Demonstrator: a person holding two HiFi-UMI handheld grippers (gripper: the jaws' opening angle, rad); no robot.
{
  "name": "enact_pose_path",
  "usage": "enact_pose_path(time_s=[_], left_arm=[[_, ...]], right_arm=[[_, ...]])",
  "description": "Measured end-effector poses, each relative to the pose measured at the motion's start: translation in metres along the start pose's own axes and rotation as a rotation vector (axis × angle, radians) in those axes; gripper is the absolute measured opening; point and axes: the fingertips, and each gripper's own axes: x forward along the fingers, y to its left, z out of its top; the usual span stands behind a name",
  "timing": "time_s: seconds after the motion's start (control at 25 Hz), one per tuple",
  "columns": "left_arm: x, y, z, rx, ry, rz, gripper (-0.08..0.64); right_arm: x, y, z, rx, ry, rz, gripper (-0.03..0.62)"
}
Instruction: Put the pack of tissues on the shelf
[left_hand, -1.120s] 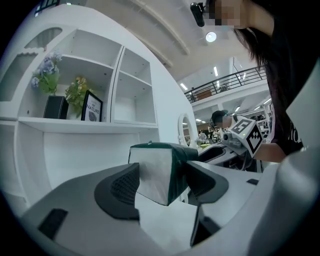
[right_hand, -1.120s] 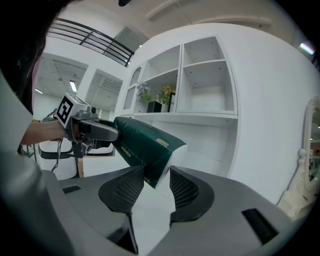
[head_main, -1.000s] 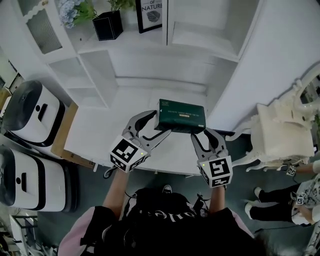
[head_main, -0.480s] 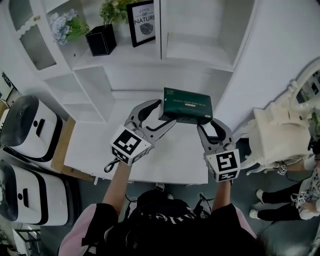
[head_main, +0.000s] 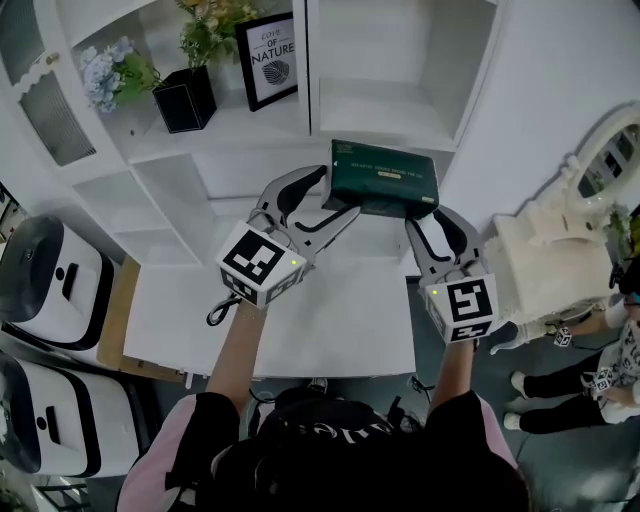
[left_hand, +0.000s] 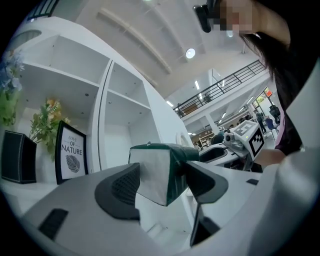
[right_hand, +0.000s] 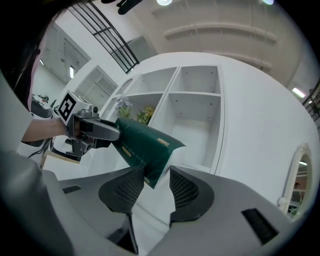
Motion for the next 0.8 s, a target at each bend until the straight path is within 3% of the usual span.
enact_pose_path(time_s=[0.44,0.68,0.8], left_arm=[[0.036,0.046,0.041,-0.024,-0.088,0.028,0.298],[0.068,0.067,0.031,0.009,-0.062,0.077,0.296],[0.077,0.074,0.017,0.006,-0.029,0.136,0.286]], right_arm=[[0.03,-0.05,0.047,-0.058,-0.063,-0.074,0.186],[0.061,-0.079,0.039,-0.084,0.005,-0.146,0.186],[0.072,-0.082,0.033,-0.071,0.016,-0.135,0.187]])
